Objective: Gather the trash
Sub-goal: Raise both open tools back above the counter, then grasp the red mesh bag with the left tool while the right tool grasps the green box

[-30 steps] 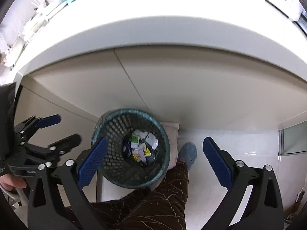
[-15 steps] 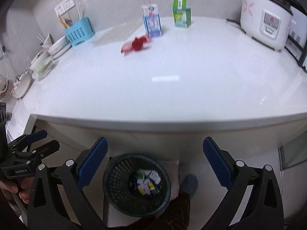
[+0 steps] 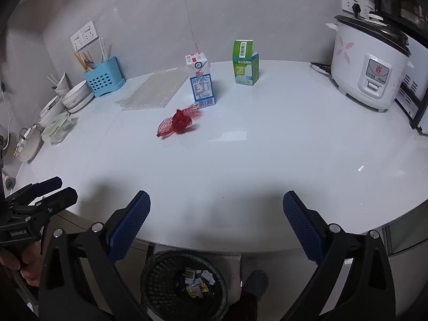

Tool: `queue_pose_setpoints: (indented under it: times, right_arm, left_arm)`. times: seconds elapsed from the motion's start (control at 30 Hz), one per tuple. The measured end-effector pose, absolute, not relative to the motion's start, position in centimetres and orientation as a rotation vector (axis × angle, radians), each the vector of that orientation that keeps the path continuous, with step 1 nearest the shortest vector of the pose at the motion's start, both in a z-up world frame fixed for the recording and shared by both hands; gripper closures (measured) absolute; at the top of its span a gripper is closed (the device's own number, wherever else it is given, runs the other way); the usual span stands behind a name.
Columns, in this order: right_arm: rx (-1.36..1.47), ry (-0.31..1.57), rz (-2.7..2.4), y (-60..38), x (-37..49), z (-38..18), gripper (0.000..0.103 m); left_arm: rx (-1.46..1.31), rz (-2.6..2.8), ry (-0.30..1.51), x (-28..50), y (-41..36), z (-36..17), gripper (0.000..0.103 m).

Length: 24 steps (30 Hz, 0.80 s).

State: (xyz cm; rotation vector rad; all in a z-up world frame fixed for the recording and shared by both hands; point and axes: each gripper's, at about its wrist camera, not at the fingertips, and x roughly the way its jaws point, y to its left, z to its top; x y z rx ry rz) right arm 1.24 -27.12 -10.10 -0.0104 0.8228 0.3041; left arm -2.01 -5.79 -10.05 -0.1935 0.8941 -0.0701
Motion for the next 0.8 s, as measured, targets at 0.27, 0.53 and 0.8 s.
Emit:
queue_pose_setpoints:
  times: [0.27, 0.53, 0.8]
  right_arm:
    - [-0.003, 0.804, 0.290, -28.3, 6.0, -8.5, 0.008]
    - [-0.017, 0.809, 0.313, -29.0, 11.5, -8.2, 0.008]
    - [-0.036, 0.820, 0.330, -29.9, 17.0, -8.6, 0.008]
  left_arm:
    - [-0.185, -0.041, 0.902, 2.6, -6.6, -9.1, 0.006]
    - [-0.188, -0.016, 0.950, 8.0, -7.9, -10.3, 0.007]
    - [-0.195, 0.021, 0.990, 13.3, -9.2, -12.2, 0.007]
